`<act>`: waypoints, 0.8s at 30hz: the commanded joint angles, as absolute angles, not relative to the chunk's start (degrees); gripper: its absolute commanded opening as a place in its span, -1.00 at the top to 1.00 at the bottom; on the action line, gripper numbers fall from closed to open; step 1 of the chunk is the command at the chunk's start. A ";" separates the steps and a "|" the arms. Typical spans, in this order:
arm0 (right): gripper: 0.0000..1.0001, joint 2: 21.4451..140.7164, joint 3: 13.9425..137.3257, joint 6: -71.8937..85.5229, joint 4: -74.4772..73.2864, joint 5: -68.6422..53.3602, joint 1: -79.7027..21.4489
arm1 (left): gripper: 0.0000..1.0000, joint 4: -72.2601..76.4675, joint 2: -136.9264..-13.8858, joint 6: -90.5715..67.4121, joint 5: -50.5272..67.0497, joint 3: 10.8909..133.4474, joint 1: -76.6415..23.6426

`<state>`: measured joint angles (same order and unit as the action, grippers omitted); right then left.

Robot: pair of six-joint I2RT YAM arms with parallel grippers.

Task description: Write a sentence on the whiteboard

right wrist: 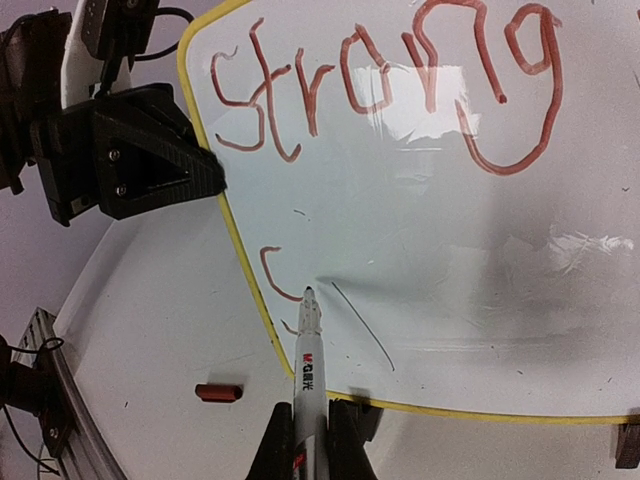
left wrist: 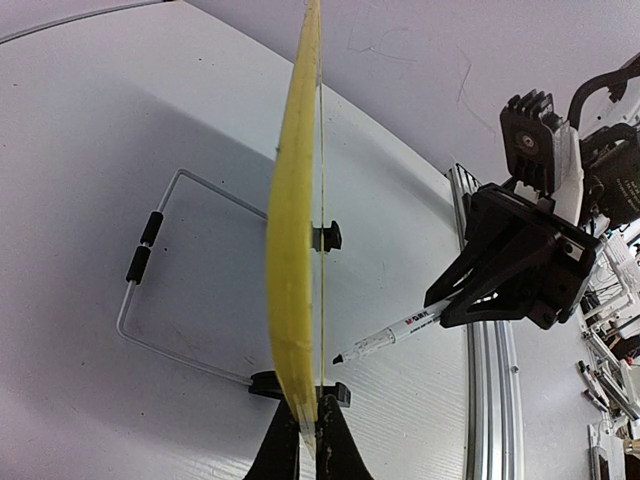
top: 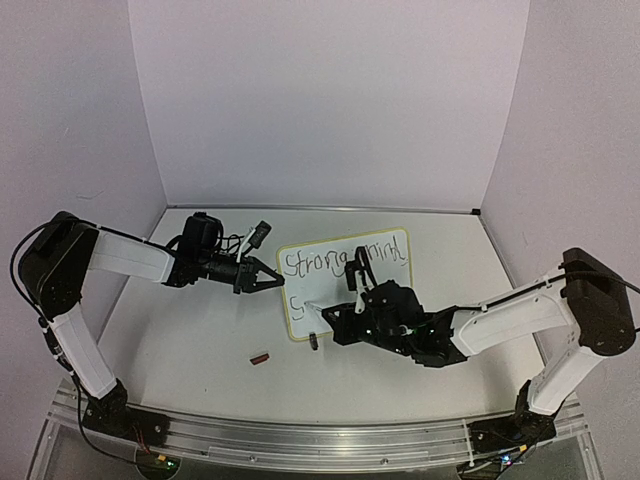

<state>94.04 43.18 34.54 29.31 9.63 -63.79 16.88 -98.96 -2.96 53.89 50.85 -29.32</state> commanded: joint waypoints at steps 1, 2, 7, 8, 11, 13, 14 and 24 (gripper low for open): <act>1.00 94.83 45.39 34.58 29.15 11.29 -63.56 | 1.00 14.07 -97.58 -0.35 52.12 49.71 -29.71; 1.00 94.84 45.44 34.63 29.03 11.42 -63.59 | 1.00 14.06 -97.60 -0.35 52.13 49.71 -29.71; 1.00 95.05 45.82 34.87 28.17 12.03 -63.56 | 1.00 14.06 -97.56 -0.35 52.15 49.69 -29.69; 1.00 95.17 45.91 34.85 28.10 11.97 -63.51 | 1.00 14.06 -97.56 -0.35 52.15 49.71 -29.68; 1.00 95.78 46.48 34.85 27.86 11.57 -63.49 | 1.00 14.06 -97.56 -0.35 52.13 49.70 -29.72; 1.00 96.13 46.67 35.01 27.82 11.51 -63.53 | 1.00 14.06 -97.55 -0.35 52.20 49.69 -29.71; 1.00 96.22 46.75 35.04 27.83 11.64 -63.48 | 1.00 14.06 -97.48 -0.35 52.15 49.66 -29.71; 1.00 93.17 44.71 36.27 25.20 17.04 -63.49 | 1.00 14.07 -97.65 -0.35 52.13 49.73 -29.71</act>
<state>95.25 44.80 35.06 27.16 12.39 -63.73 16.82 -98.94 -2.96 53.83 50.85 -29.32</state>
